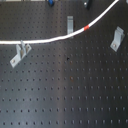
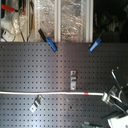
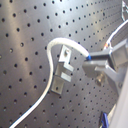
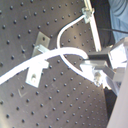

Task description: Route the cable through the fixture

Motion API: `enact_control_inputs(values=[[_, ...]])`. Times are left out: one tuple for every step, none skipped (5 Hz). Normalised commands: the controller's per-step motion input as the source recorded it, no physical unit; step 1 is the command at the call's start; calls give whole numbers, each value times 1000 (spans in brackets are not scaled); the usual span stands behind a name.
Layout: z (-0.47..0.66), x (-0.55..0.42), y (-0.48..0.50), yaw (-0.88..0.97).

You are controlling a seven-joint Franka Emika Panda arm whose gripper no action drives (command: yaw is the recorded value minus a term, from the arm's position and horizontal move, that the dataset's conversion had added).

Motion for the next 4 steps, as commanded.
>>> enact_control_inputs(values=[[0, -86, -31, 0], [155, -854, -74, -31], [129, -570, 53, 0], [1, -14, -5, 0]])
